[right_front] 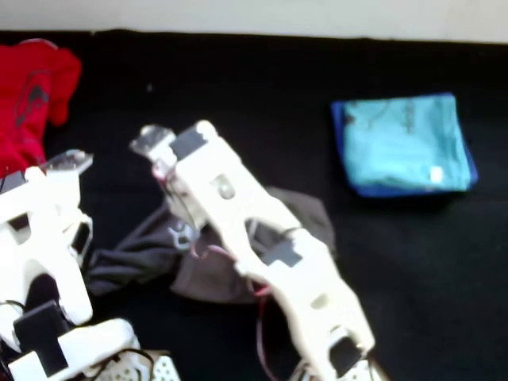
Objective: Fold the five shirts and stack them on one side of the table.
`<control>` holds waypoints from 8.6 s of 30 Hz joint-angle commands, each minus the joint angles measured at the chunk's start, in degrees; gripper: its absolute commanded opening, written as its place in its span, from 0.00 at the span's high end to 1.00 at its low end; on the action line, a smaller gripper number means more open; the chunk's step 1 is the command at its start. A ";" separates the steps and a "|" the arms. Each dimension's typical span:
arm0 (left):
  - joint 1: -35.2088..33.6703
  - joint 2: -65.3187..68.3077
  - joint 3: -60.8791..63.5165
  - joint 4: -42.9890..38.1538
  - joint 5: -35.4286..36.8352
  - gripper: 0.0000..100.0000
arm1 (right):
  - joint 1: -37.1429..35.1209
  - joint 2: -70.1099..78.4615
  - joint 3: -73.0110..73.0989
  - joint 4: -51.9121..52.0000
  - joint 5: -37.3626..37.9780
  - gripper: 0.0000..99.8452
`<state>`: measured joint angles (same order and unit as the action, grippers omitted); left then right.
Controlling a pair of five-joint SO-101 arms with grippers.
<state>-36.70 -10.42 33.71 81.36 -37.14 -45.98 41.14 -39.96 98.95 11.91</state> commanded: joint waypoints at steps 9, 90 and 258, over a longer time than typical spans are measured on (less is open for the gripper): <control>-0.75 -0.04 -0.31 -1.41 0.26 0.99 | -3.56 0.40 -5.58 2.15 -0.53 0.87; -0.48 -0.66 -37.49 19.52 1.41 0.99 | 28.88 -54.81 10.68 -10.33 2.02 0.99; 8.92 37.23 -85.49 8.00 21.27 0.99 | 37.67 8.57 -35.47 -73.63 15.21 0.99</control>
<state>-27.56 27.56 -49.80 90.77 -18.42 -8.53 50.64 -70.81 27.12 26.42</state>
